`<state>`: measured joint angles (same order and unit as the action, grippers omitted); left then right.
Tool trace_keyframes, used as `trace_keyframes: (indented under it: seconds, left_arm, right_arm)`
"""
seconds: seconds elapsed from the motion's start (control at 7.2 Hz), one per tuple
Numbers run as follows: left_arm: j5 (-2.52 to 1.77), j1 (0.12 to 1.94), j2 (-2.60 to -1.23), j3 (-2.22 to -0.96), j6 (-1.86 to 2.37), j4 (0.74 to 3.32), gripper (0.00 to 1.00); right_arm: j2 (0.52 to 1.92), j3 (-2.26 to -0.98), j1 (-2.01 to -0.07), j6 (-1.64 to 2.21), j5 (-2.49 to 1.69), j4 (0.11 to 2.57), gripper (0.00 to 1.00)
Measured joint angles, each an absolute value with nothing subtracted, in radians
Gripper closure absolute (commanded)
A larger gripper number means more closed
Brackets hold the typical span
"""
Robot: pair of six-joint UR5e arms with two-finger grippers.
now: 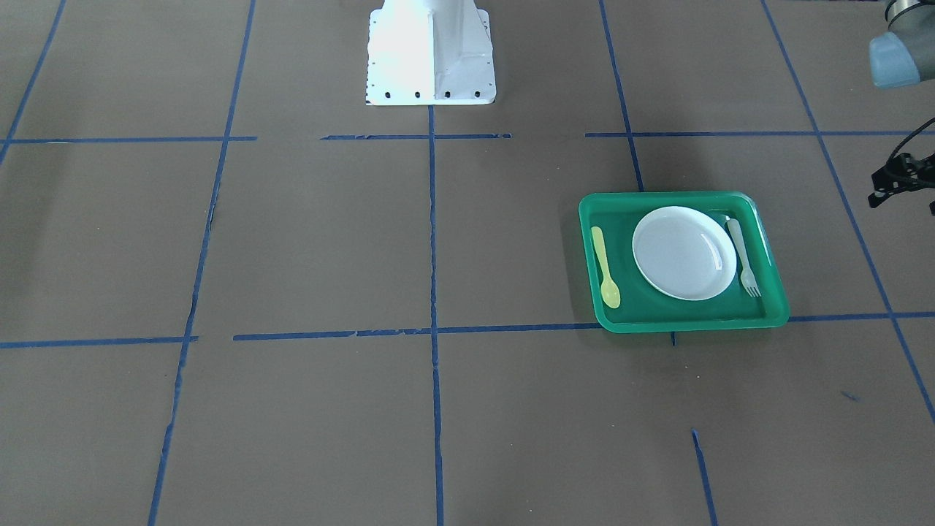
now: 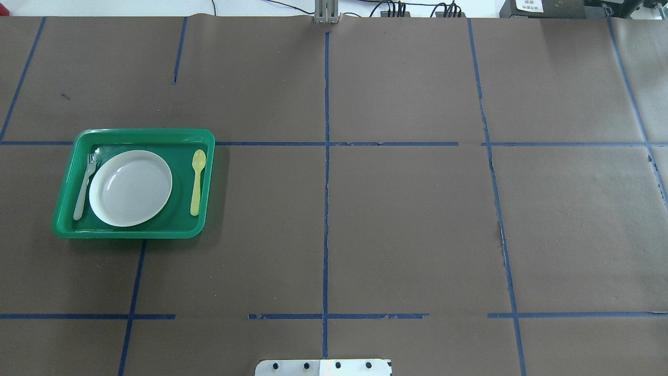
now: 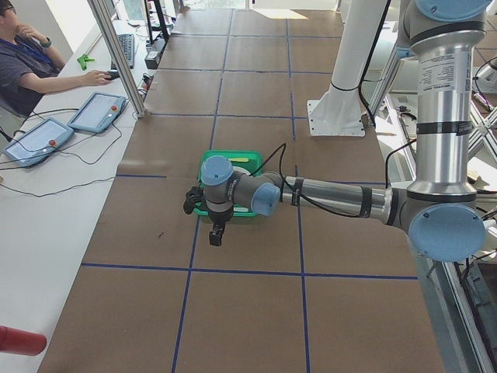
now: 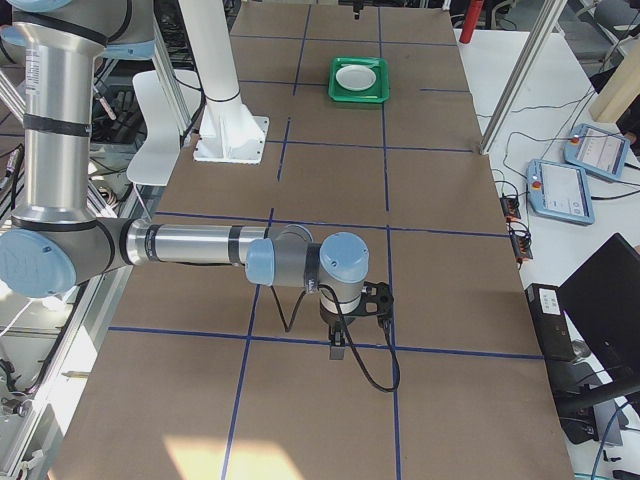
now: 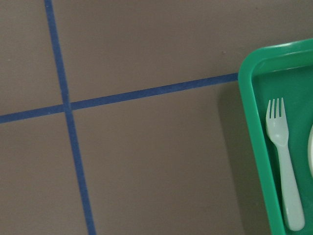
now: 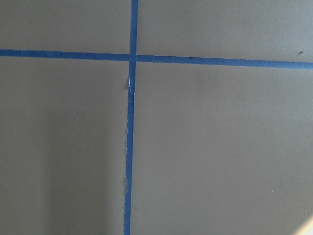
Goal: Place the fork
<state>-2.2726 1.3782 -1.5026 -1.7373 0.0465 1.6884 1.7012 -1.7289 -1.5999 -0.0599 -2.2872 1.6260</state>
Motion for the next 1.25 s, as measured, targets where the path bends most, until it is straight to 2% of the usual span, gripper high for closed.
trace_keyframes:
  seconds: [0.56,1.25]
  left_arm:
    - [-2.285,1.599,-1.454,-1.744,-0.174,1.58,0.0]
    - [-2.287,1.623,-1.462,-1.751,-0.179,1.583,0.0]
  right_arm:
    - [1.701,-1.729,-1.6,-0.06,-2.287,1.626,0.0]
    - [1.701,-1.729,-1.6,-0.06,-2.287,1.626,0.0]
